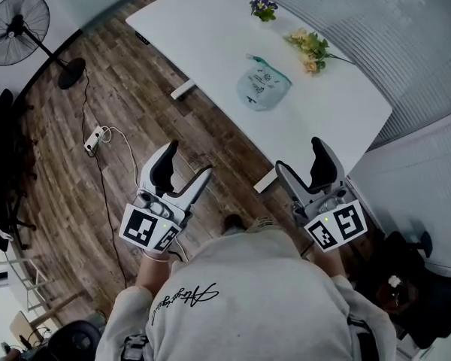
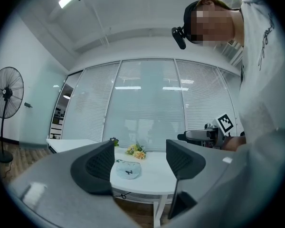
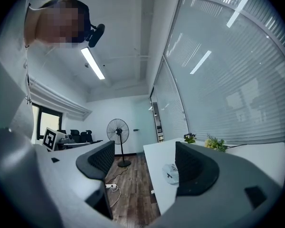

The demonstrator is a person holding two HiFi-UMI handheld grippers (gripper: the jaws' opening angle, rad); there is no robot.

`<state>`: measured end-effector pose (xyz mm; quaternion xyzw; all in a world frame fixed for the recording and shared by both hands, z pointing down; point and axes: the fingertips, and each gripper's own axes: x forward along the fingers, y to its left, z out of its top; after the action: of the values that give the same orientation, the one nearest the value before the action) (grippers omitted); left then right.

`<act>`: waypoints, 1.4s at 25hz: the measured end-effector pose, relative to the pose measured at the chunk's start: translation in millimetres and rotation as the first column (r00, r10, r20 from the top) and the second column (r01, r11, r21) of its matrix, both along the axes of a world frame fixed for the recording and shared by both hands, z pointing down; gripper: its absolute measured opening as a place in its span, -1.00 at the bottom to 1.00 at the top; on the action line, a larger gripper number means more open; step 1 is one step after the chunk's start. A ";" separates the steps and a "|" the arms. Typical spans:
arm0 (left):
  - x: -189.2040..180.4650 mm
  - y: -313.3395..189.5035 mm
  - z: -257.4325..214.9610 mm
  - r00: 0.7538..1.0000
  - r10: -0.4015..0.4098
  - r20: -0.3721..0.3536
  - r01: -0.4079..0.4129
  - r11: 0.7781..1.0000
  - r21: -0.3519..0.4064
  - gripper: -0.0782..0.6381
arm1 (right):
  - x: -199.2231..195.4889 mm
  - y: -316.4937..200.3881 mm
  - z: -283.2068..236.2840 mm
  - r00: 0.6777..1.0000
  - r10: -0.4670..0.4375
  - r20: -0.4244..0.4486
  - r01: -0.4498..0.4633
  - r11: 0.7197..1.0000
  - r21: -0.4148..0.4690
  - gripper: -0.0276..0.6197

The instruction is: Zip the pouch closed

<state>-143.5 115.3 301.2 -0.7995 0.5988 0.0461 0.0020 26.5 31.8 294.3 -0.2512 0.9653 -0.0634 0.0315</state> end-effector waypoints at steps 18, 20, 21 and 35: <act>-6.4 -18.7 9.0 1.000 -0.019 0.005 0.019 1.000 -0.017 0.13 | 2.8 -74.5 32.9 0.988 0.086 -0.131 -0.082 0.996 0.037 0.18; -6.8 -31.7 8.2 1.000 -0.011 0.004 0.011 1.000 -0.015 0.13 | -3.3 -91.5 41.0 0.983 0.093 -0.158 -0.089 0.995 0.036 0.18; -6.6 -39.3 7.2 1.000 -0.006 0.004 0.006 1.000 -0.012 0.13 | -6.7 -101.4 46.1 0.979 0.098 -0.176 -0.093 0.995 0.036 0.18; -20.3 -127.9 6.0 0.999 0.044 0.021 -0.044 0.998 -0.035 0.13 | -32.7 -220.5 114.8 0.931 0.148 -0.333 -0.170 0.985 -0.036 0.17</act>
<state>-163.8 -12.5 307.2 -0.8129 0.5817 0.0272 -0.0061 -6.2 -188.7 409.1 -0.3364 0.9309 -0.0489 -0.1333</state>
